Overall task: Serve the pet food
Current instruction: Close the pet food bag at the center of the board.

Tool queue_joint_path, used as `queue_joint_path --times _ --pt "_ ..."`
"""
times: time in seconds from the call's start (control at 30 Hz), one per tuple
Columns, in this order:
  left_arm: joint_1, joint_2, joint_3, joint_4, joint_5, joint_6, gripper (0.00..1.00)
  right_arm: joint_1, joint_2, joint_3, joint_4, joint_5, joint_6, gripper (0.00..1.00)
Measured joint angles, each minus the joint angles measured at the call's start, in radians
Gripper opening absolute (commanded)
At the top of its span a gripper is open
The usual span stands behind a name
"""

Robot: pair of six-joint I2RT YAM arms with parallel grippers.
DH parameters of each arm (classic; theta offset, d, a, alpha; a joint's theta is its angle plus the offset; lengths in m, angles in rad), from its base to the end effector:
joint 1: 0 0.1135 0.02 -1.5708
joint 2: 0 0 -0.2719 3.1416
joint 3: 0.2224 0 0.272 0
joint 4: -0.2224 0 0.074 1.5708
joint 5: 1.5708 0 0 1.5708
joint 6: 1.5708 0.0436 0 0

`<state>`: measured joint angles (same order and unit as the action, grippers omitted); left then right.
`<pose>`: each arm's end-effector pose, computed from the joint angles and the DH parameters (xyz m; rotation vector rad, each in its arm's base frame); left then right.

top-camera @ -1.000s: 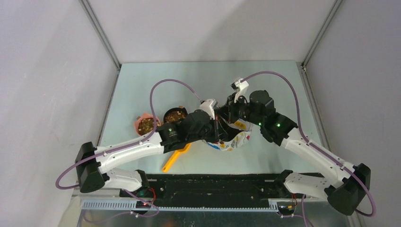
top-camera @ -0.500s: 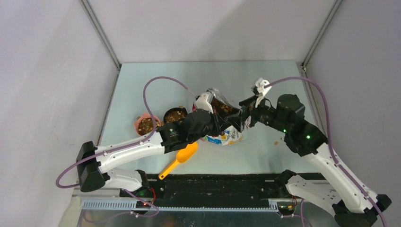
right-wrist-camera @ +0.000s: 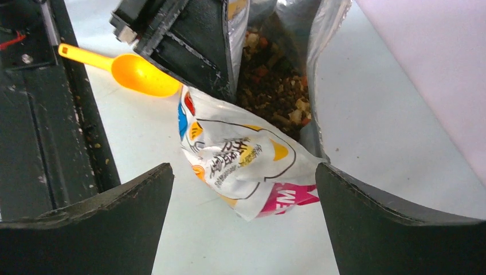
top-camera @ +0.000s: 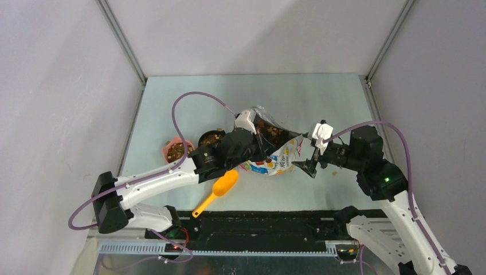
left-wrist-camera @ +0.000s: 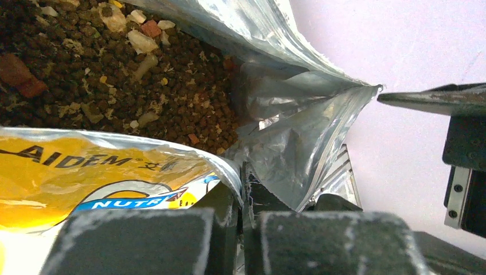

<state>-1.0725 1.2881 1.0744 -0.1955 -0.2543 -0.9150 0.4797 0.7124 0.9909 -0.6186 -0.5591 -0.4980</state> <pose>0.1639 -0.2783 0.3307 -0.0105 2.1193 -1.0143 0.1290 0.0932 0.3848 -1.2018 1.4589 0.5198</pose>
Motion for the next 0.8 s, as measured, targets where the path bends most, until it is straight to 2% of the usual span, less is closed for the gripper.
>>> queue_joint_path --times 0.27,0.47,0.53,0.6,0.63,0.67,0.7,0.73,0.77,0.8 --pt "0.007 -0.007 0.000 -0.001 0.026 0.019 0.00 -0.161 0.077 0.000 -0.013 -0.154 -0.150 0.98" --pt "0.008 -0.007 0.005 -0.011 0.039 0.035 0.00 -0.196 0.169 -0.001 0.023 -0.226 -0.196 0.98" --pt "0.009 -0.007 0.013 -0.024 0.043 0.038 0.00 -0.200 0.185 -0.001 0.040 -0.237 -0.203 0.95" --pt "0.009 -0.007 0.014 -0.029 0.048 0.043 0.05 -0.201 0.196 -0.001 0.058 -0.256 -0.211 0.79" --pt "0.009 -0.007 0.016 -0.032 0.049 0.045 0.07 -0.201 0.206 0.000 0.067 -0.272 -0.215 0.58" --pt "0.009 -0.007 0.016 -0.033 0.051 0.052 0.11 -0.201 0.215 0.000 0.071 -0.284 -0.221 0.48" --pt "0.009 -0.007 0.021 -0.037 0.051 0.059 0.22 -0.200 0.227 0.000 0.074 -0.295 -0.230 0.31" --pt "0.010 -0.007 0.028 -0.042 0.052 0.070 0.38 -0.200 0.238 0.000 0.072 -0.304 -0.234 0.23" --pt "0.010 -0.007 0.037 -0.048 0.053 0.088 0.48 -0.201 0.247 0.000 0.073 -0.306 -0.243 0.06" --pt "0.011 -0.011 0.045 -0.049 0.055 0.108 0.68 -0.204 0.259 0.004 0.069 -0.307 -0.247 0.02"
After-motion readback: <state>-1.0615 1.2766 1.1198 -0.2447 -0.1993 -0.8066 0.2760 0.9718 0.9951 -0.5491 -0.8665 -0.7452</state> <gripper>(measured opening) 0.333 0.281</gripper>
